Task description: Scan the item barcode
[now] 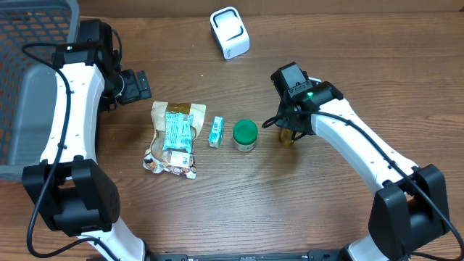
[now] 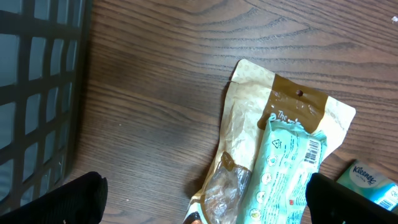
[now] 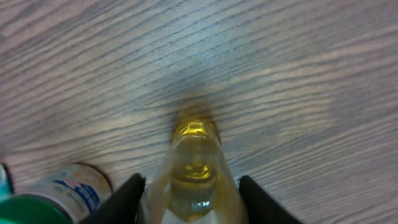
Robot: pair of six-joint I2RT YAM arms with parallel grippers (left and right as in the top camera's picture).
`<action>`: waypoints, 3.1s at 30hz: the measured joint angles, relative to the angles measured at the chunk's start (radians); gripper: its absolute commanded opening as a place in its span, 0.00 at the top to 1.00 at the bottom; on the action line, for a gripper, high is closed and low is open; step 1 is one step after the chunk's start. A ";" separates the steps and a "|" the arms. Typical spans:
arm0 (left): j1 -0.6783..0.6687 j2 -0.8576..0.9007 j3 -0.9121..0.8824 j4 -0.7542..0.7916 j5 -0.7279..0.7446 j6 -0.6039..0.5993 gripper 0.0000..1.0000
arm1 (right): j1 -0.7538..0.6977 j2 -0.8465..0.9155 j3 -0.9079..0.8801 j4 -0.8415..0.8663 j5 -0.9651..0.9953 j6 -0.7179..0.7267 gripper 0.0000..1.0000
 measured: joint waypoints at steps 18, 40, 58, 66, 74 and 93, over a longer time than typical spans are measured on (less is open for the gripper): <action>0.000 0.000 0.000 0.000 0.000 0.000 0.00 | 0.000 0.006 0.056 -0.016 0.000 -0.075 0.95; 0.000 0.000 0.000 0.000 0.000 0.000 0.00 | 0.000 0.027 0.565 0.158 0.002 -0.666 0.96; 0.000 0.000 0.000 0.000 0.000 0.000 0.00 | 0.068 0.316 0.565 0.536 0.100 -1.155 0.96; 0.000 0.000 0.000 0.000 0.000 0.000 0.00 | 0.129 0.435 0.565 0.761 0.189 -1.373 0.96; 0.000 0.000 0.000 -0.001 0.000 0.000 0.00 | 0.126 0.541 0.565 0.920 0.261 -1.435 0.96; 0.000 0.000 0.000 0.000 0.000 0.000 0.00 | 0.124 0.596 0.565 1.134 0.291 -1.443 0.96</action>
